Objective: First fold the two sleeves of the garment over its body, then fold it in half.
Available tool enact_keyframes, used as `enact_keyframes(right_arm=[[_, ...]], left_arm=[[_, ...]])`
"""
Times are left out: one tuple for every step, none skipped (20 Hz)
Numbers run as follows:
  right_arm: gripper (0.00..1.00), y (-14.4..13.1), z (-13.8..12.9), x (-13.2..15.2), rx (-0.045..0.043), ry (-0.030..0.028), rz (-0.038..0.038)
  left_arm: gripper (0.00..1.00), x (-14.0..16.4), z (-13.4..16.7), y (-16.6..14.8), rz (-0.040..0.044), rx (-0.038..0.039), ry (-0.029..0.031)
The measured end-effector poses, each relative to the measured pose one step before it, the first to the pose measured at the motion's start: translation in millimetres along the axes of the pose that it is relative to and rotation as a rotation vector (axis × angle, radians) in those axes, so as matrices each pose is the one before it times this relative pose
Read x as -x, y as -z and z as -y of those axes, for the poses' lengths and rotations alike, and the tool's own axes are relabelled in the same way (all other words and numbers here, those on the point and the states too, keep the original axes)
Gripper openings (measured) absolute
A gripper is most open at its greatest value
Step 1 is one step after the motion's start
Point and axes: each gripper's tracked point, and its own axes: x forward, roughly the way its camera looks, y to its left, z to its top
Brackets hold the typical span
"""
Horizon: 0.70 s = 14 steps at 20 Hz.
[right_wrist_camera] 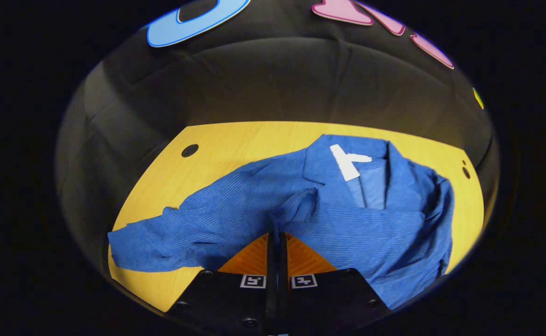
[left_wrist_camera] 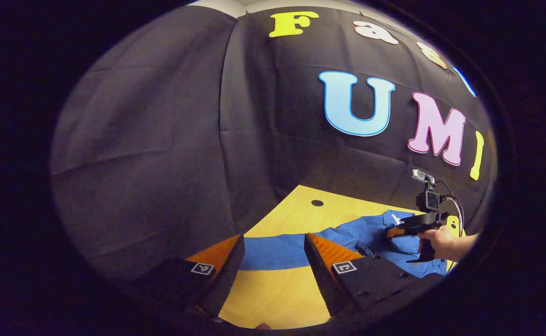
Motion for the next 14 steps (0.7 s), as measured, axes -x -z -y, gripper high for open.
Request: enact_keyframes(right_arm=[[0.07, 5.52, -2.88, -3.26, 0.00611, -0.00031, -0.02382], [0.23, 6.94, -4.67, -5.06, 0.01757, -0.00869, -0.03268], [0.39, 5.29, -1.04, 3.76, 0.02372, 0.00319, -0.01833], [0.54, 2.81, -0.83, 1.40, 0.01833, 0.00983, -0.01544], [0.55, 1.02, -4.03, 2.23, -0.00251, -0.00824, -0.00315], [0.54, -1.97, -2.80, 3.14, -0.01291, -0.00736, -0.00119], [0.41, -4.44, 1.41, 6.74, -0.01256, 0.00707, 0.00991], [0.52, -4.75, 5.24, 7.57, -0.01861, 0.02404, 0.00265], [0.52, -3.31, 3.94, 10.62, -0.03043, 0.01968, -0.00087], [0.52, -6.46, 3.09, 9.77, -0.03084, 0.01223, 0.00226], [0.52, -6.62, 4.78, 10.05, -0.02578, 0.01482, 0.01008], [0.52, -5.39, 3.32, 10.20, -0.02027, 0.00691, 0.00489], [0.52, -5.13, 0.70, 11.08, -0.01939, -0.00450, 0.00420], [0.52, -3.13, 1.06, 9.71, -0.02149, -0.00353, -0.00230]], left_arm=[[0.75, -5.07, -3.03, 3.36, -0.01802, 0.00565, -0.00834], [0.75, -6.46, 0.22, 6.44, -0.01438, 0.00225, -0.00464], [0.74, -3.29, -0.49, 3.89, -0.01172, -0.00135, 0.00152], [0.75, -7.55, -0.46, 4.52, 0.00081, -0.01031, 0.00990], [0.75, -11.78, -0.49, 1.38, 0.00936, -0.01165, 0.01329], [0.75, -11.07, -4.74, 5.54, -0.01510, -0.01230, -0.01252], [0.75, -8.24, -10.34, 7.78, -0.03940, -0.01071, -0.02563], [0.75, -9.06, -9.17, 9.01, -0.05258, 0.00594, -0.02146], [0.75, -8.49, -4.54, 10.60, -0.06918, 0.01989, -0.00437], [0.75, -10.52, 1.31, 7.82, -0.04664, 0.02146, 0.00720], [0.77, -4.70, -1.43, 0.03, -0.01627, 0.01203, -0.00324], [0.77, -1.82, -2.06, -2.61, -0.00793, -0.00900, -0.00564], [0.77, -2.26, 0.37, -0.09, -0.01260, -0.02067, -0.00808], [0.77, 0.10, 3.44, 0.24, -0.00738, -0.02714, -0.01028]])
